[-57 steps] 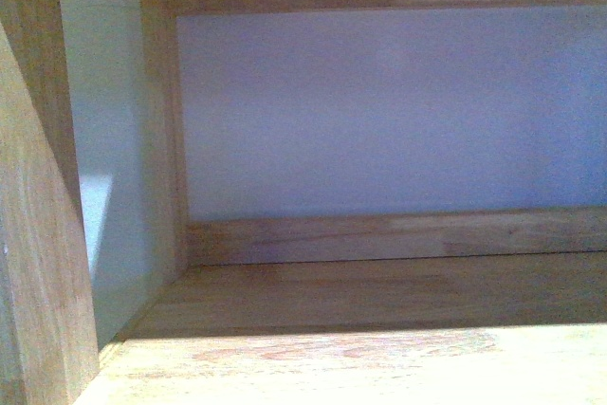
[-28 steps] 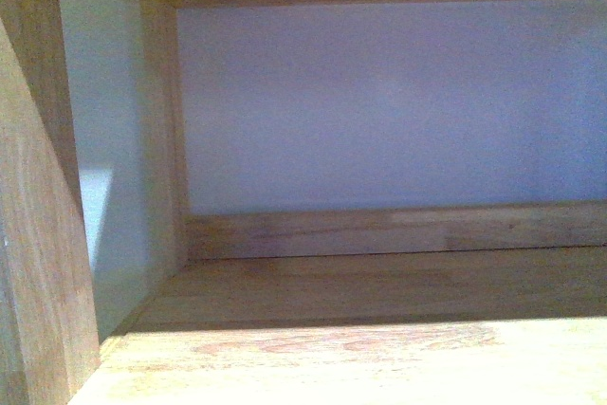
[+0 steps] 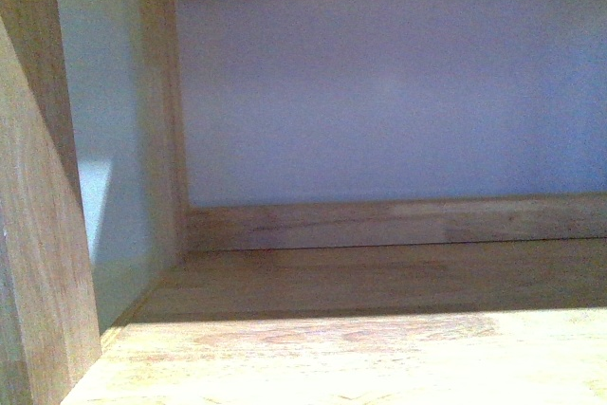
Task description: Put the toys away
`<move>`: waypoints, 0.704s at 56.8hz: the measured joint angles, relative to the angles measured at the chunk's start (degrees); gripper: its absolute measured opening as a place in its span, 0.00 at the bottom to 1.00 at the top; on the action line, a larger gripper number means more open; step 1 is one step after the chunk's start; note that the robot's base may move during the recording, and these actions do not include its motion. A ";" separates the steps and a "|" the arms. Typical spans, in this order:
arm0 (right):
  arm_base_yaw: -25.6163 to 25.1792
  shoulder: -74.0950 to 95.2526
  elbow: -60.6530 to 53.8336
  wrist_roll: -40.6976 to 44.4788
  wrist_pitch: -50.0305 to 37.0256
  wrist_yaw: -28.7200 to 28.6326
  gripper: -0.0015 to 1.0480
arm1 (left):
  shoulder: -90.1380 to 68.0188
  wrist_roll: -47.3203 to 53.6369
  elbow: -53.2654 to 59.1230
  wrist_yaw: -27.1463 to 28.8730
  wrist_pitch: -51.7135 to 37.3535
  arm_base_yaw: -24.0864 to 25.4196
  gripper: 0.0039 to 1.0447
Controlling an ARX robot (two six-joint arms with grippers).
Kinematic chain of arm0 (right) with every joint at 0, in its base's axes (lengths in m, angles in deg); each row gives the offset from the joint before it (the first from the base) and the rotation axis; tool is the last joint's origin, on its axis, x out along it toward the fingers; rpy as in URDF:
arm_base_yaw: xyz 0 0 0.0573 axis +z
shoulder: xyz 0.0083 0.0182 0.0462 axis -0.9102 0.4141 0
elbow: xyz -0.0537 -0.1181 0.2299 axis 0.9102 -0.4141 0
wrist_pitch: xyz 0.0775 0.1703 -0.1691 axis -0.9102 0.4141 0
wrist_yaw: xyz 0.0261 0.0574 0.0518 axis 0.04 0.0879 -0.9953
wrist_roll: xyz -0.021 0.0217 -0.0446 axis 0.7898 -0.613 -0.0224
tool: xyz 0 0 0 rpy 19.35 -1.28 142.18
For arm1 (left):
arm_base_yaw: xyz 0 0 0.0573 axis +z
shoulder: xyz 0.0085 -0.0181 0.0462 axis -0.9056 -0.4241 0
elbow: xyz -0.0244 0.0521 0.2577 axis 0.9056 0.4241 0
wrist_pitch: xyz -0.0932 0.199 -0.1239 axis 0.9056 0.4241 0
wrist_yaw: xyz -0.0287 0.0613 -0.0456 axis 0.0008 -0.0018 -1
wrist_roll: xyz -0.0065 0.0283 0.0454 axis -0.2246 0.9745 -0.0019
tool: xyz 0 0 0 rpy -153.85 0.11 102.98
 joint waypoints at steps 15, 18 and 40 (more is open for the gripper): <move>0.00 -2.40 -2.21 0.00 -0.26 0.02 0.15 | 0.00 0.00 0.00 -0.02 0.00 0.00 0.95; 0.00 -2.47 -2.21 0.00 -0.28 -0.02 0.15 | 0.00 0.00 0.00 0.00 0.00 0.00 0.95; 0.00 -2.51 -2.21 0.09 -0.28 0.00 0.40 | 0.00 0.00 0.00 0.00 -0.02 0.00 0.95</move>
